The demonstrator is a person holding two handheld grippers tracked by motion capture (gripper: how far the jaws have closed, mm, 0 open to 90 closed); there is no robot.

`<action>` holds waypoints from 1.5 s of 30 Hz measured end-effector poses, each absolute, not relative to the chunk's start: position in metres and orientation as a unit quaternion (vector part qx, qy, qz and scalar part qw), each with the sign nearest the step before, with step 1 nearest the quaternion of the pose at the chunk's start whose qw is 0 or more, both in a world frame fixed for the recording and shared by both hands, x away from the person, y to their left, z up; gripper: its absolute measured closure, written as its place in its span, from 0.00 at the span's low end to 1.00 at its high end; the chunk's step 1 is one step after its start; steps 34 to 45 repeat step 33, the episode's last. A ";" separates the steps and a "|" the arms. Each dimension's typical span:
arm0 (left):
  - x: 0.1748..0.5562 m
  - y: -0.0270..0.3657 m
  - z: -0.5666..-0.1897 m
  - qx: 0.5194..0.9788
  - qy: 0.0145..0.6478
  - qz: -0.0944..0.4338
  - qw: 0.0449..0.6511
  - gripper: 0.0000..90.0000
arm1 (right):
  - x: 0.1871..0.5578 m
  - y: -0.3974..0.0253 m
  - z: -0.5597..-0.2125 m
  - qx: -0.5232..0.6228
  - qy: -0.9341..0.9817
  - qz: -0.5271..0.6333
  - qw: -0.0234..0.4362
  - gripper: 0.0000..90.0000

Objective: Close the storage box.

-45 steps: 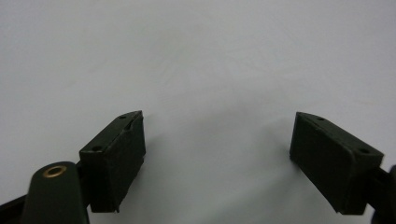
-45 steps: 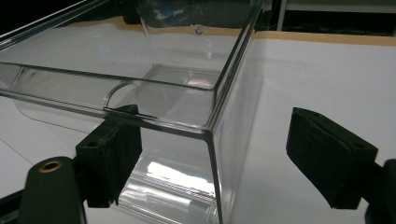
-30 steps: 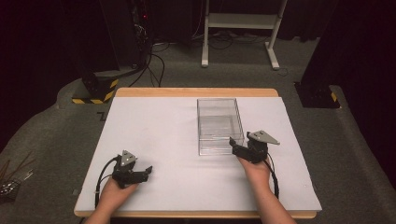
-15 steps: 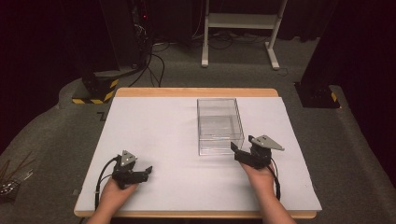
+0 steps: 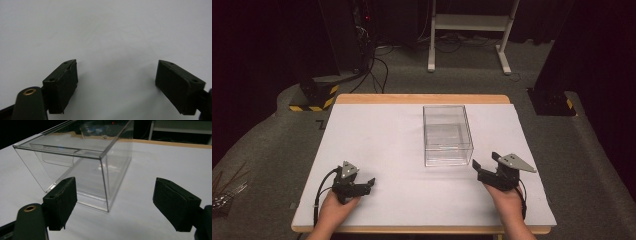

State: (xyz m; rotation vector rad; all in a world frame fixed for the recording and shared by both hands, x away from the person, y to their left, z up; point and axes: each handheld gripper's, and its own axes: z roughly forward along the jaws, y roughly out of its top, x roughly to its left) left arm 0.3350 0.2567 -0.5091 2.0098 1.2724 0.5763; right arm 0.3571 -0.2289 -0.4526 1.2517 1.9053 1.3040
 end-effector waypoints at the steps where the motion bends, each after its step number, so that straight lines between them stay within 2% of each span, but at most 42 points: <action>1: 0.335 0.257 -0.509 0.772 0.489 0.221 0.340 0.21 | 0.355 -0.234 -0.453 0.463 0.700 0.479 0.257 0.22; 7: 0.335 0.257 -0.509 0.772 0.489 0.222 0.340 0.21 | 0.346 -0.265 -0.464 0.490 0.701 0.445 0.268 0.21; 16: 0.335 0.257 -0.509 0.772 0.489 0.221 0.340 0.21 | 0.354 -0.275 -0.496 0.510 0.734 0.365 0.261 0.21; 17: 0.335 0.257 -0.509 0.772 0.489 0.221 0.340 0.21 | 0.362 -0.272 -0.501 0.515 0.754 0.333 0.235 0.21; 19: 0.335 0.257 -0.509 0.772 0.488 0.222 0.340 0.21 | 0.365 -0.267 -0.503 0.516 0.764 0.312 0.231 0.23; 25: 0.335 0.256 -0.509 0.771 0.489 0.222 0.341 0.21 | 0.363 -0.267 -0.503 0.512 0.761 0.316 0.244 0.28; 30: 0.335 0.256 -0.509 0.772 0.490 0.222 0.340 0.21 | 0.363 -0.270 -0.503 0.518 0.756 0.323 0.237 0.31; 45: 0.335 0.256 -0.509 0.771 0.490 0.222 0.341 0.21 | 0.363 -0.270 -0.503 0.518 0.756 0.324 0.236 0.31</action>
